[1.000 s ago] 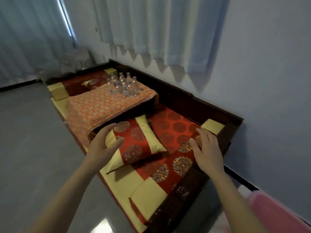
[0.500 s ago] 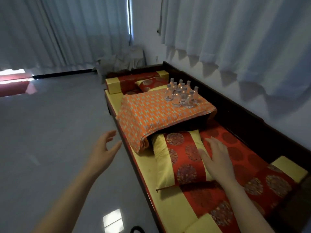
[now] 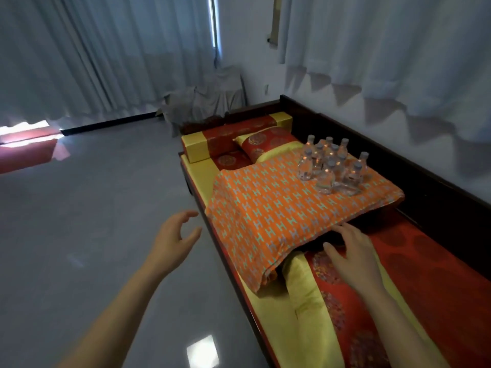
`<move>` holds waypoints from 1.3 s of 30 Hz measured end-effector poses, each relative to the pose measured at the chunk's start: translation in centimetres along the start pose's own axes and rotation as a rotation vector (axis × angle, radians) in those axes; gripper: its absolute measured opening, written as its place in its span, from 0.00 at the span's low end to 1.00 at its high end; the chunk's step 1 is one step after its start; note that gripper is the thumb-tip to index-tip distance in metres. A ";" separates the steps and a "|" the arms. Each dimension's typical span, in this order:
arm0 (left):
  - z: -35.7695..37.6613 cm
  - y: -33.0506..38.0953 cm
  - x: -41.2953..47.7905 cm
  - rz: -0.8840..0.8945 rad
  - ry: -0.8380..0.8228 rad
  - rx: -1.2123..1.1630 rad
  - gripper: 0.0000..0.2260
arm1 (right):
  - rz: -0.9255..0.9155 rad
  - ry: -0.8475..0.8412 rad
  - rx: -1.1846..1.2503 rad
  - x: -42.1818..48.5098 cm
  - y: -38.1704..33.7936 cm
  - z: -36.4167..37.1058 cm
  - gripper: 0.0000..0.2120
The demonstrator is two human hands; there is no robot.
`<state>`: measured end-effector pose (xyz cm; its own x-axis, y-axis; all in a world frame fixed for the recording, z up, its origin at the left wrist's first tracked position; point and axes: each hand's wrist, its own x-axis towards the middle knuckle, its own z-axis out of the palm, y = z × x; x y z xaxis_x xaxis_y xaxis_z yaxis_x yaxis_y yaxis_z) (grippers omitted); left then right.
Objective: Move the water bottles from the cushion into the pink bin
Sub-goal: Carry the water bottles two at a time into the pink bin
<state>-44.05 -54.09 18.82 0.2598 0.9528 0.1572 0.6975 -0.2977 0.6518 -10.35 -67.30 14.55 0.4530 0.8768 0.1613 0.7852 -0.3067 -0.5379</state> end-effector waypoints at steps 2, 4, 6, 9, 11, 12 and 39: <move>0.5 -1.5 4.0 0.034 -0.043 -0.002 0.14 | 0.020 -0.003 0.002 2.5 -0.9 1.5 0.20; 1.0 -2.5 8.0 0.117 -0.075 0.032 0.13 | 0.059 0.013 0.000 5.1 -1.5 2.6 0.20; 1.9 -3.9 13.7 0.243 -0.145 0.100 0.13 | 0.103 0.036 -0.020 8.3 -2.6 4.4 0.20; 2.8 -5.4 22.0 0.442 -0.291 0.175 0.13 | 0.197 0.083 -0.051 12.9 -4.2 6.5 0.21; 3.6 -5.5 23.9 0.519 -0.284 0.226 0.14 | 0.246 0.079 -0.067 13.6 -4.9 6.5 0.21; 3.9 -5.4 24.8 0.559 -0.279 0.229 0.15 | 0.258 0.076 -0.068 13.7 -5.2 6.8 0.21; 34.9 3.1 54.5 0.245 -0.877 -0.319 0.21 | 0.833 0.273 0.070 36.0 8.6 15.3 0.35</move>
<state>-4.47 -5.16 3.53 0.8709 0.4443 -0.2100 0.3768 -0.3295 0.8657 6.25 -32.75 3.07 0.9594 0.2558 -0.1189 0.1304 -0.7759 -0.6173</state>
